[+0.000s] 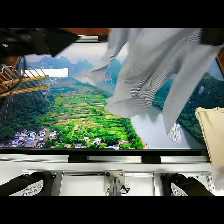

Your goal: Fold the shirts.

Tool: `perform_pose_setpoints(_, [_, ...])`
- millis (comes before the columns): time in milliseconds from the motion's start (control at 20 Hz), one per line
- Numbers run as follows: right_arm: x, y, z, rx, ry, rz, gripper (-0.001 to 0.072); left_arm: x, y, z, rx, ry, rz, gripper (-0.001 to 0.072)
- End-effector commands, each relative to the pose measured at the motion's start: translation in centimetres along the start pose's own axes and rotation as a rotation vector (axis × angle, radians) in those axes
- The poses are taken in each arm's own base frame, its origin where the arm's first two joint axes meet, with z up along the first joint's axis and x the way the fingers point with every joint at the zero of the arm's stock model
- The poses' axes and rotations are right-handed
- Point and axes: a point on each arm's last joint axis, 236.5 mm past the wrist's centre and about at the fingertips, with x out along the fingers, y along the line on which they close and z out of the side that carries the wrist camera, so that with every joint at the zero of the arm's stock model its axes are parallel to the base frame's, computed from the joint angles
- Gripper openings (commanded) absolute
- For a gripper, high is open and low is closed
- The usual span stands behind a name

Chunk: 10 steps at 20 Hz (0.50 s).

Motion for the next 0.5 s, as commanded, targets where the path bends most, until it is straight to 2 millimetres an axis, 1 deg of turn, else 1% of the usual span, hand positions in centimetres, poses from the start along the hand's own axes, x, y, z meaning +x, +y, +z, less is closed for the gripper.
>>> perform_pose_setpoints(0, [-4.6,-9.4,1.0,0.131,-0.092,-0.343,0.0066,-2.6,-0.1,2.6,0.061,-0.051,0.048,0.0482])
perform_pose_setpoints(100, [-7.6,-14.0,0.4,0.19,-0.113,-0.498,0.0066,-2.9,0.0,1.9,0.062,-0.019,0.047,0.048])
perform_pose_setpoints(150, [-9.3,-16.3,-0.1,0.208,-0.116,-0.586,0.0066,-3.0,0.1,1.5,0.06,0.0,0.043,0.0464])
perform_pose_setpoints(200, [-10.9,-18.5,-0.8,0.223,-0.112,-0.675,0.0066,-3.0,0.1,1.1,0.058,0.014,0.043,0.0464])
perform_pose_setpoints(250, [-12.2,-20.3,-1.4,0.238,-0.105,-0.743,0.0066,-3.0,0.2,0.9,0.051,0.025,0.046,0.0464])
perform_pose_setpoints(350, [-14.1,-23.3,-2.9,0.283,-0.084,-0.851,0.0066,-3.0,0.1,0.6,0.047,0.035,0.041,0.0464])
perform_pose_setpoints(450, [-15.9,-25.8,-4.1,0.335,-0.085,-0.946,0.0066,-3.0,0.1,0.6,0.047,0.037,0.04,0.0464])
